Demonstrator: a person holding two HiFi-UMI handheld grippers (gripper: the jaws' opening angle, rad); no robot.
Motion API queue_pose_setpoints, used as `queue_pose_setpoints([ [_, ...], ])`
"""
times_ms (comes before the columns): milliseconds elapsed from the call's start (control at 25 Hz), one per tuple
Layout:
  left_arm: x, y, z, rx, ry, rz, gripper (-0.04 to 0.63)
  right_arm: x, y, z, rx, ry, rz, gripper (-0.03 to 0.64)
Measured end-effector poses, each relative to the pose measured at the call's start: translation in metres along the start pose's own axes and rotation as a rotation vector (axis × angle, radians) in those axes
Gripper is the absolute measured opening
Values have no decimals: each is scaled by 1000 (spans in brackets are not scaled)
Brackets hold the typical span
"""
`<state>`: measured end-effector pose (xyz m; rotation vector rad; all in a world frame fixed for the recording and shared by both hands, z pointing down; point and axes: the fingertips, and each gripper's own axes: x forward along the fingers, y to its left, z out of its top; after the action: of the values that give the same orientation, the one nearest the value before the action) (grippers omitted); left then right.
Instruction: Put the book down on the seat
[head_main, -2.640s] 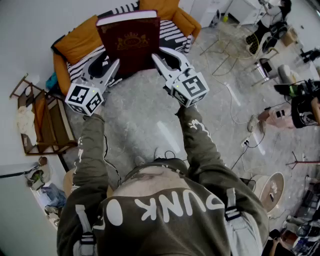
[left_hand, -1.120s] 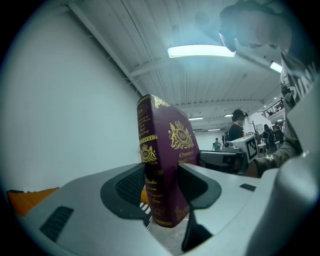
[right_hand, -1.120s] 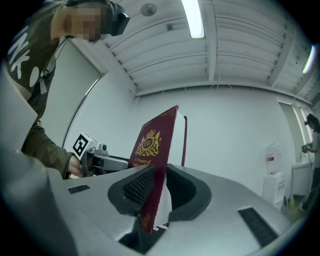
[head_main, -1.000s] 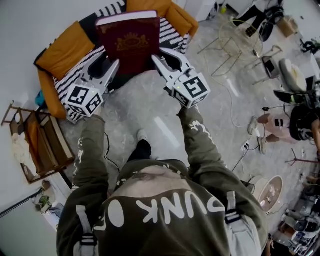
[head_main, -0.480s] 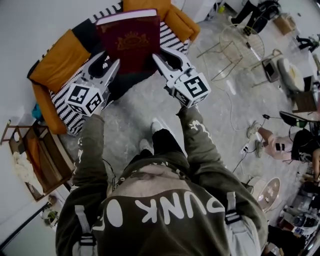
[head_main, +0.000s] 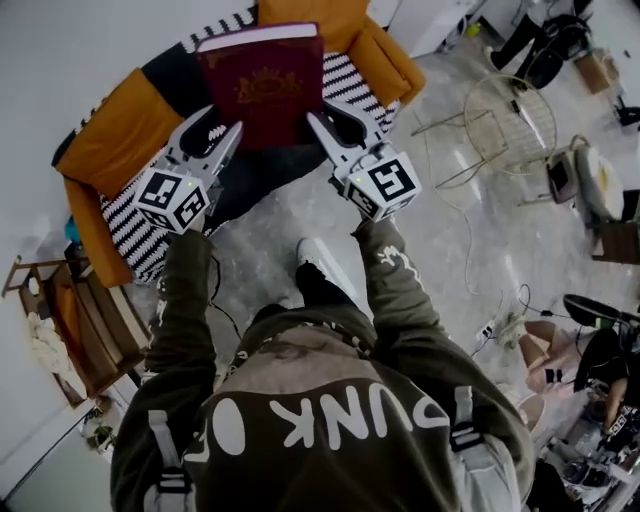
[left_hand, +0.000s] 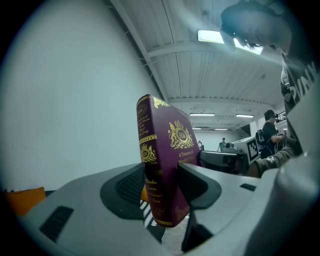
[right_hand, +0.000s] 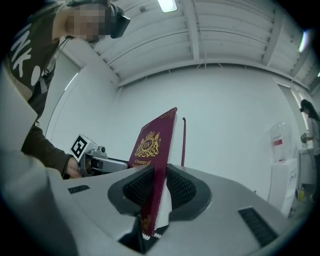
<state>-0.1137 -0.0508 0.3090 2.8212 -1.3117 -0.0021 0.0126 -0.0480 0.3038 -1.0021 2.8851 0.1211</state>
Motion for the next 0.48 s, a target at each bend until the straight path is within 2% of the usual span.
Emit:
queue_pose_setpoints([
  [200,56,27,-9,-17,26,24,192,26,-59,-16,22,13,28,87],
  [480,110,71,-46,-56,80,28,192,63,-111,-60,62,58,37,87],
])
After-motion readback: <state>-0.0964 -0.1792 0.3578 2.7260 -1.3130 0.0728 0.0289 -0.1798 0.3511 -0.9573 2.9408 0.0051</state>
